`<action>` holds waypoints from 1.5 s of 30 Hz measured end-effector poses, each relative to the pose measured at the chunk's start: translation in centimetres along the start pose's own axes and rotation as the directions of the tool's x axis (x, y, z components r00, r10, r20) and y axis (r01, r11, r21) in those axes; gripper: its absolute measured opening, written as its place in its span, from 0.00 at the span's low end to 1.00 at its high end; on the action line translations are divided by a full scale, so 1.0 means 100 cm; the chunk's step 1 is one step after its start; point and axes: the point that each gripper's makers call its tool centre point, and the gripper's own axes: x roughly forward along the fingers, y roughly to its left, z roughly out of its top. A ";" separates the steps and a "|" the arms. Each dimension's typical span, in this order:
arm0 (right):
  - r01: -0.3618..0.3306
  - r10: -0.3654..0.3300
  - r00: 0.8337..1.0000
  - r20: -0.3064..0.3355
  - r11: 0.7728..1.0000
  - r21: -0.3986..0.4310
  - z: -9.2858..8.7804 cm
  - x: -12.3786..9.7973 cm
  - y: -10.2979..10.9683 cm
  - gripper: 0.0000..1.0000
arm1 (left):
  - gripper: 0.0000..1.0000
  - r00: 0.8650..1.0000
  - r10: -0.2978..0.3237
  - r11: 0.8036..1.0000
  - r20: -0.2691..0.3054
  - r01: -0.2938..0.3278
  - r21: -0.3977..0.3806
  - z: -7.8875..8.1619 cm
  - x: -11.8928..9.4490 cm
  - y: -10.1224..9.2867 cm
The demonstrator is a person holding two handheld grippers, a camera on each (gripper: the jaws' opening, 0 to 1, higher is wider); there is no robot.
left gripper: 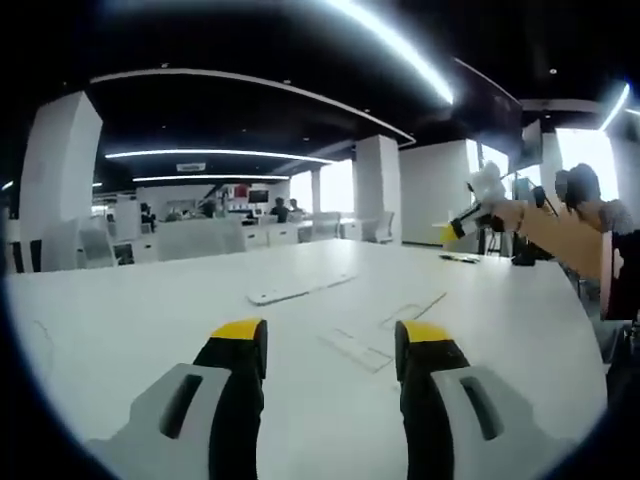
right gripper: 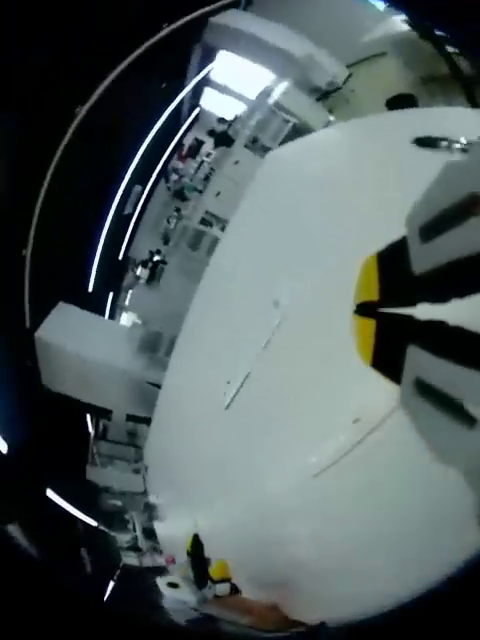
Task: Locate the socket holder cover, grip the socket holder cover, clip it into the socket holder slot.
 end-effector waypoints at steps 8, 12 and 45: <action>0.027 -0.030 0.996 0.081 0.999 0.033 -0.017 0.000 0.002 0.04 | 0.52 1.000 0.002 1.000 0.003 -0.002 -0.003 0.001 -0.001 -0.003; 0.032 -0.036 0.992 0.118 0.999 0.037 -0.029 0.005 0.000 0.04 | 0.52 1.000 0.004 1.000 0.000 -0.004 -0.002 0.001 0.000 -0.004; -0.018 0.013 0.998 0.064 0.996 0.084 -0.071 0.020 0.010 0.04 | 0.52 0.999 0.041 0.999 0.013 -0.041 0.002 0.004 -0.006 -0.004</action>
